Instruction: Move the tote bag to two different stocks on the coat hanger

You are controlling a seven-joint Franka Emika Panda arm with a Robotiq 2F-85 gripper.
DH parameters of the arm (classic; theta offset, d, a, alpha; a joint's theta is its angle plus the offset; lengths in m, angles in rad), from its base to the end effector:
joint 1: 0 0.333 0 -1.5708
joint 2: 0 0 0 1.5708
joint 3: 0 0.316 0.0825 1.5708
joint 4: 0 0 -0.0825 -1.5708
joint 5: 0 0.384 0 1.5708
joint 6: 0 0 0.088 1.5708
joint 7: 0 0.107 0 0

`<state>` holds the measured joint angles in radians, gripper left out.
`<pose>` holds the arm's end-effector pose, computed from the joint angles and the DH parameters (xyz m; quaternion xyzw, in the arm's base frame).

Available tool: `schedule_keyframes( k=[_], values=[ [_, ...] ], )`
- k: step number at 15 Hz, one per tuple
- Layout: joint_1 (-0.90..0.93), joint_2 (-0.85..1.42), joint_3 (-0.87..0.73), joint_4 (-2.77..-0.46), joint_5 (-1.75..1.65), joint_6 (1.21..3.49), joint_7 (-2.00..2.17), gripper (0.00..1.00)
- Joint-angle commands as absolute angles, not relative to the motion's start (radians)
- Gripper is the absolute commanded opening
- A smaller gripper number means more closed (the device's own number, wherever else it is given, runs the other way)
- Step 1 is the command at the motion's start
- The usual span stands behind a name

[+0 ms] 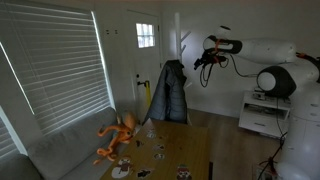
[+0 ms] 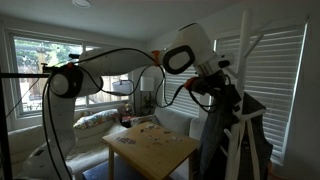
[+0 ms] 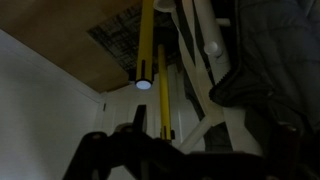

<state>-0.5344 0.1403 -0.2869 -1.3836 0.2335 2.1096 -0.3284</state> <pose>0.4530 -0.4471 0.6984 0.9183 -0.2527 0.2947 0.0781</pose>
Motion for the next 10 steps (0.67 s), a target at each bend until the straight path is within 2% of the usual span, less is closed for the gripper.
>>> schedule_keyframes(
  k=[1,5,6,10],
  values=[
    [-0.518,0.03,-0.305,-1.564,0.137,2.196,-0.154,1.0],
    [-0.527,-0.026,-0.302,-1.673,0.121,2.263,-0.07,1.0],
    [-0.497,0.046,-0.342,-1.571,0.153,2.213,-0.121,1.0],
    [-0.493,0.013,-0.345,-1.625,0.15,2.238,-0.102,1.0]
  ],
)
